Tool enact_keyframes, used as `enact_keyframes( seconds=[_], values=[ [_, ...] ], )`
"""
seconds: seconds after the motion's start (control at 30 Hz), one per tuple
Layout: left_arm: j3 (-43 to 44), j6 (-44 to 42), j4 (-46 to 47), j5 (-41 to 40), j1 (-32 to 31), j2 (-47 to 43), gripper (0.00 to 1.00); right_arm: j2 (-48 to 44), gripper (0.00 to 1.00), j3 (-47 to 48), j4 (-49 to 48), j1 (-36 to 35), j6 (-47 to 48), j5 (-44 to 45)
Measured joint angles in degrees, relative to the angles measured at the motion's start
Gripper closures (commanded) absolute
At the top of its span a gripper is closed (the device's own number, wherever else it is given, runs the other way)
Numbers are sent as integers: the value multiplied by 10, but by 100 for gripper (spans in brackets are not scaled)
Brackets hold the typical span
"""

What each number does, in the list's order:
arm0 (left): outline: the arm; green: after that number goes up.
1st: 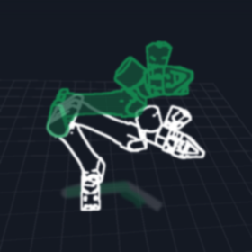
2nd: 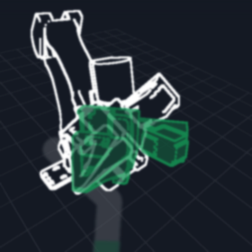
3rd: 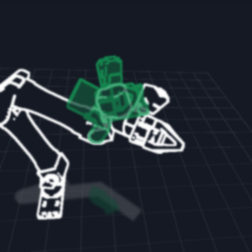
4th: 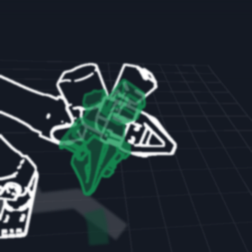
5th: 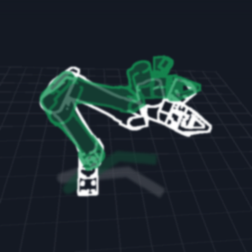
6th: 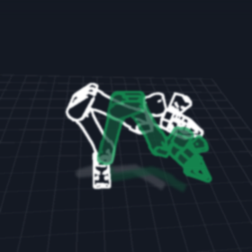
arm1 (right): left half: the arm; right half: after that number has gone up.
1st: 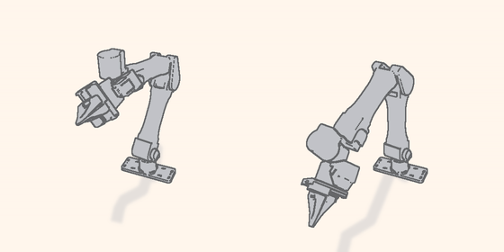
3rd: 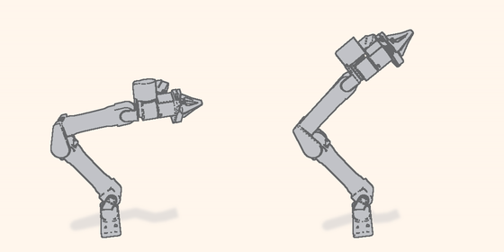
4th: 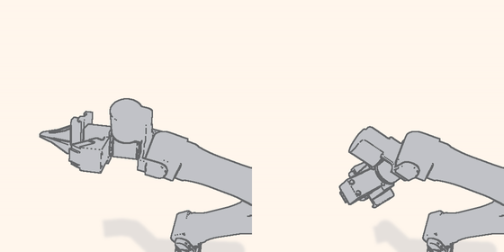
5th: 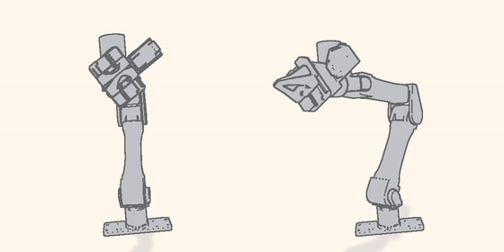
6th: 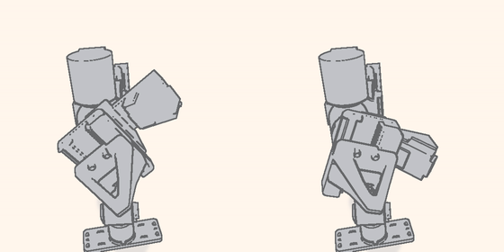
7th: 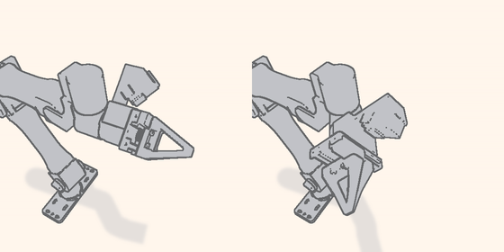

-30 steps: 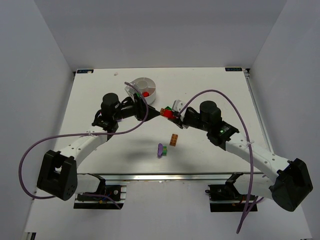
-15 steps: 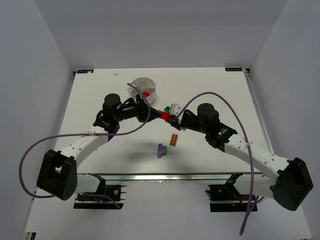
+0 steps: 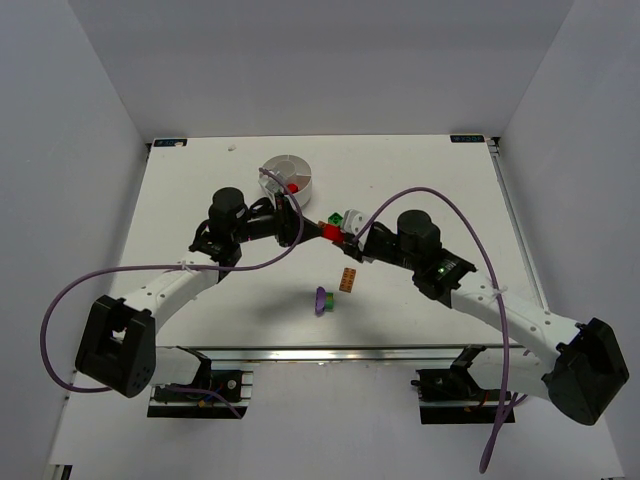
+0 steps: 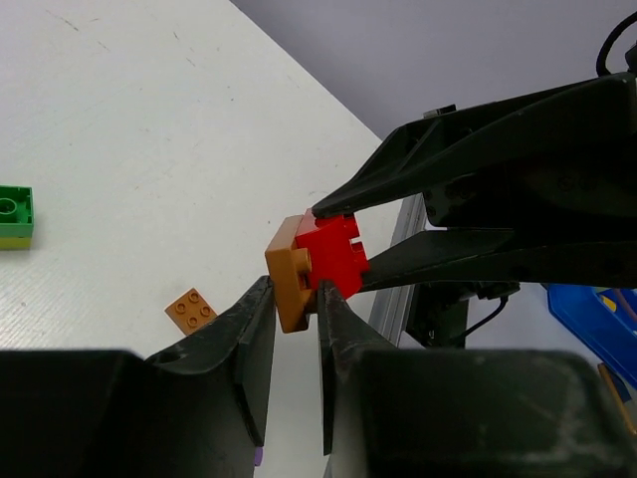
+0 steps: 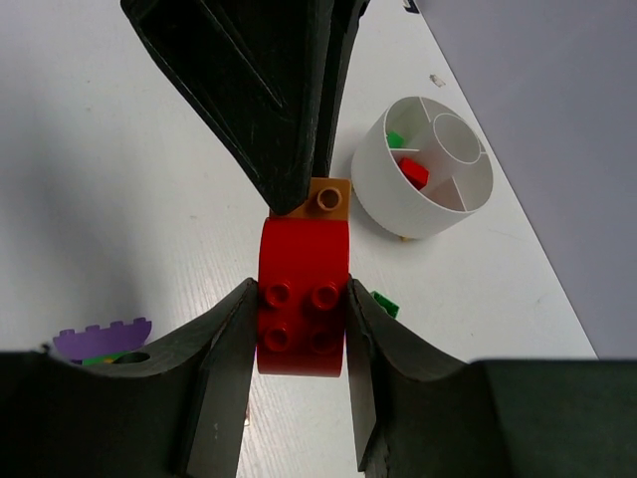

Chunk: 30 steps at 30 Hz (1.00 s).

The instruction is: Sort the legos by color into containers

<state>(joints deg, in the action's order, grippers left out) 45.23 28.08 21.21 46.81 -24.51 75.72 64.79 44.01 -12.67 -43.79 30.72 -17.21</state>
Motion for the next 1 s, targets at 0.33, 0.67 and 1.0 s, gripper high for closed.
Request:
enact_keyframes(
  seconds=[0.33,0.67,1.0],
  values=[
    [3,-7,-2,3,0,9,99,-19,100,-22,-14,0,1,-1],
    [13,-42,-34,-27,0,9,100,-36,100,-35,-30,0,4,18],
    [19,-112,-82,-177,45,-18,100,-49,100,-37,-40,0,3,42]
  ],
)
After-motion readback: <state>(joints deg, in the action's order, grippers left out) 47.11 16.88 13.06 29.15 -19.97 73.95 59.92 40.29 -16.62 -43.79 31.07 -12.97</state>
